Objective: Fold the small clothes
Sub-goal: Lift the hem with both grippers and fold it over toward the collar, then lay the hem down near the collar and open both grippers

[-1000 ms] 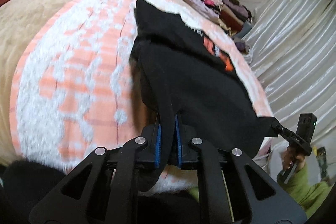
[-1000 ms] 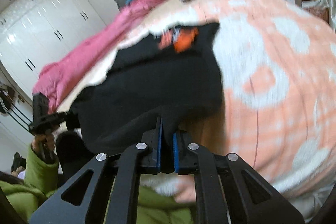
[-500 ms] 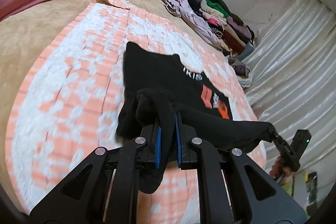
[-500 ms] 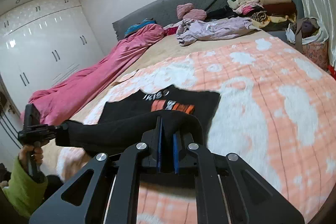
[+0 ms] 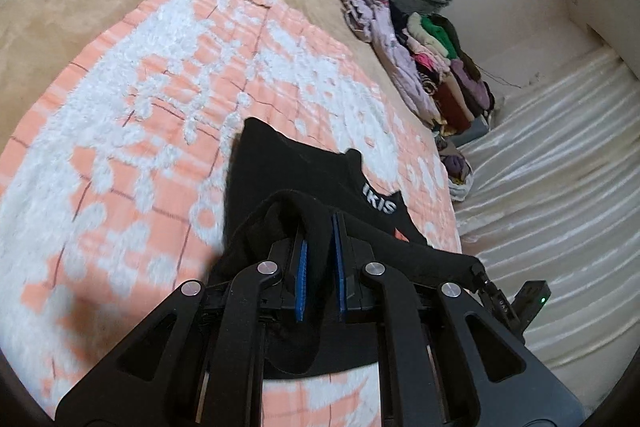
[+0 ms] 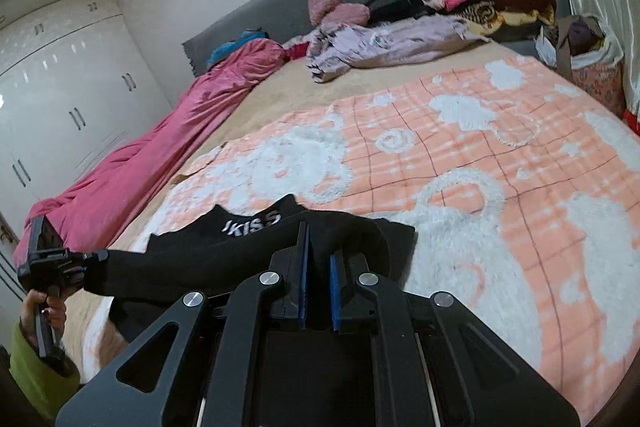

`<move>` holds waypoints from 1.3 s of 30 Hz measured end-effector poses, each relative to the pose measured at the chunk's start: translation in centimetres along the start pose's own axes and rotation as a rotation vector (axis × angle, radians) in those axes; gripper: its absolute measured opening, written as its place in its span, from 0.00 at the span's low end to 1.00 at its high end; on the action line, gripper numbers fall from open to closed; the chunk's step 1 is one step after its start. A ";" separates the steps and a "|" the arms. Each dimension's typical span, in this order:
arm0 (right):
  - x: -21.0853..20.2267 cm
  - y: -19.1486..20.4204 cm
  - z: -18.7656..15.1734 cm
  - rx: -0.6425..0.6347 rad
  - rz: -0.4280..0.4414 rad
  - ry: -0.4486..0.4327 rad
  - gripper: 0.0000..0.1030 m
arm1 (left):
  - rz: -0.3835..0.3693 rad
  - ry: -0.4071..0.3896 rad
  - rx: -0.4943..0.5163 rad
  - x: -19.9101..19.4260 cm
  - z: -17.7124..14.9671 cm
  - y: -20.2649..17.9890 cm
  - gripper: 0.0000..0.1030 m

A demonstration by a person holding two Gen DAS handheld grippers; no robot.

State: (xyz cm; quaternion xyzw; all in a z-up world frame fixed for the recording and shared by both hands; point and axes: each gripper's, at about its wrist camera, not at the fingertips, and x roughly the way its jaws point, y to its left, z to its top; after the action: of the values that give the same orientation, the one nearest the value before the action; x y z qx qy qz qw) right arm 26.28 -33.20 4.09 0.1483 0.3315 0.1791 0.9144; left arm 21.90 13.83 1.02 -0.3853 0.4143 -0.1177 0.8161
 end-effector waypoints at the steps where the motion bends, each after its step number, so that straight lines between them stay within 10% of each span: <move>1: 0.7 -0.2 0.1 0.006 -0.009 0.010 0.07 | 0.004 0.005 -0.012 0.5 0.3 0.3 0.04; 11: 5.0 -3.3 -1.0 0.143 -0.052 0.126 0.13 | -0.036 -0.041 -0.151 2.5 1.3 4.2 0.15; 13: 4.2 -3.1 -0.9 0.136 -0.031 0.107 0.36 | -0.013 -0.096 -0.128 1.4 1.3 4.2 0.35; 16: 2.5 -2.7 -0.8 0.113 -0.084 0.053 0.52 | 0.021 -0.154 -0.085 -0.5 1.5 4.0 0.35; 26: -1.9 2.8 -4.0 -0.132 -0.074 -0.009 0.52 | 0.218 -0.240 0.340 -4.2 -5.4 -2.8 0.36; 39: 4.6 6.5 -7.8 -0.356 -0.189 0.194 0.50 | 0.404 -0.039 0.719 5.4 -11.1 -6.5 0.40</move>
State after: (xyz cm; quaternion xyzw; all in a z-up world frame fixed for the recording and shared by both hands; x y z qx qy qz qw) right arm 22.92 -24.23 -1.64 -0.0651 0.3936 0.1620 0.9026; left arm 17.65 0.81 -1.45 0.0114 0.3983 -0.0852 0.9132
